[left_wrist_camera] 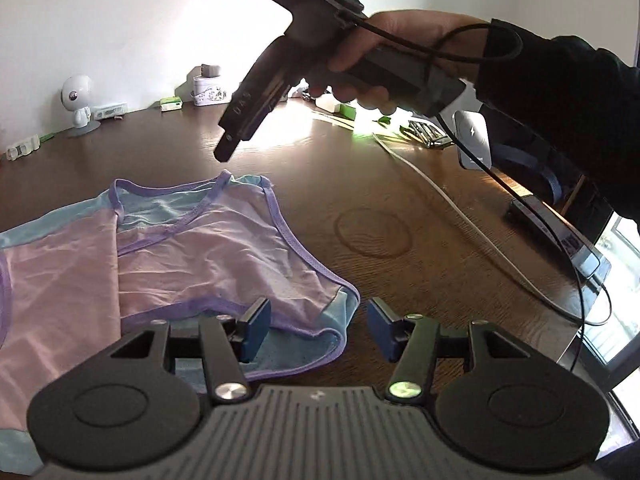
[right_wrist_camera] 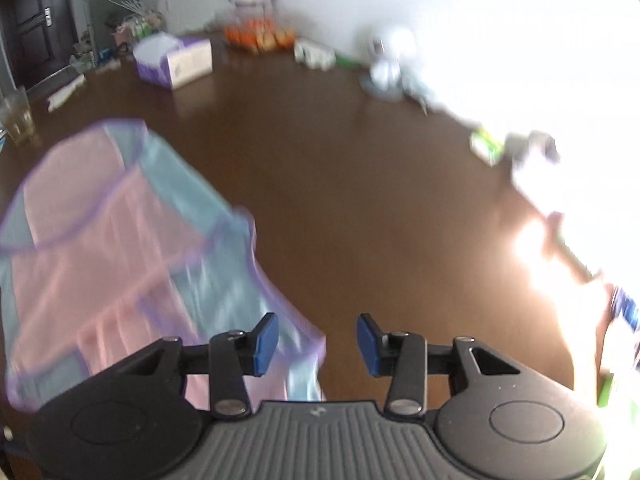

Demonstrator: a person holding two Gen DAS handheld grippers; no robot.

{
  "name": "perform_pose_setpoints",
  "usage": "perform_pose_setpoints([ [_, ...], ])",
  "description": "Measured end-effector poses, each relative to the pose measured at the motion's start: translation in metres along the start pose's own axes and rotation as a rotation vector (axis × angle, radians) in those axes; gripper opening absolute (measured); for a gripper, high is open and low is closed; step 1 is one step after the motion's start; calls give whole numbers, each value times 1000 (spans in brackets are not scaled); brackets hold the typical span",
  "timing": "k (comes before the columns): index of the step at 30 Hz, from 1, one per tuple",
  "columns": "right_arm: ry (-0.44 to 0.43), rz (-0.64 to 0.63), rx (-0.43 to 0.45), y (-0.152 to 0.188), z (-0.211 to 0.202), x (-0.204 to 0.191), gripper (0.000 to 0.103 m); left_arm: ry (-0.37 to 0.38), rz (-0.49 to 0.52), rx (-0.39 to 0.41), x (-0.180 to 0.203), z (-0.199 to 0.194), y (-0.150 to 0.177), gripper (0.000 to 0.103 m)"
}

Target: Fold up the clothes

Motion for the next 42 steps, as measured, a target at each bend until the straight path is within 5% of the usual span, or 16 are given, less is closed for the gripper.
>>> perform_pose_setpoints([
  [7, -69, 40, -11, 29, 26, 8, 29, -29, 12, -52, 2, 25, 7, 17],
  [9, -87, 33, -4, 31, 27, 7, 11, -24, 1, -53, 3, 26, 5, 9],
  [31, 170, 168, -65, 101, -15, 107, 5, 129, 131, -5, 110, 76, -42, 8],
  [32, 180, 171, -62, 103, -17, 109, 5, 135, 117, 13, 109, 72, -43, 14],
  [34, 206, 160, -44, 104, -22, 109, 7, 151, 87, 53, 105, 58, -46, 42],
  [39, 230, 153, 92, 102, -70, 93, 37, 215, 109, 226, 75, -21, -53, 91],
  [42, 245, 179, 205, 109, -115, 78, 46, 115, 93, 296, 28, -59, -46, 102],
])
Point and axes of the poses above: each gripper's, at about its wrist camera, not at the fingertips, and z roughly the way its jaws point, x to its right, y to its underside, the point moved 6 cm from there along z, roughly the way its jaws point, and after that the axes turned 6 degrees about z, right-handed, at the moved point
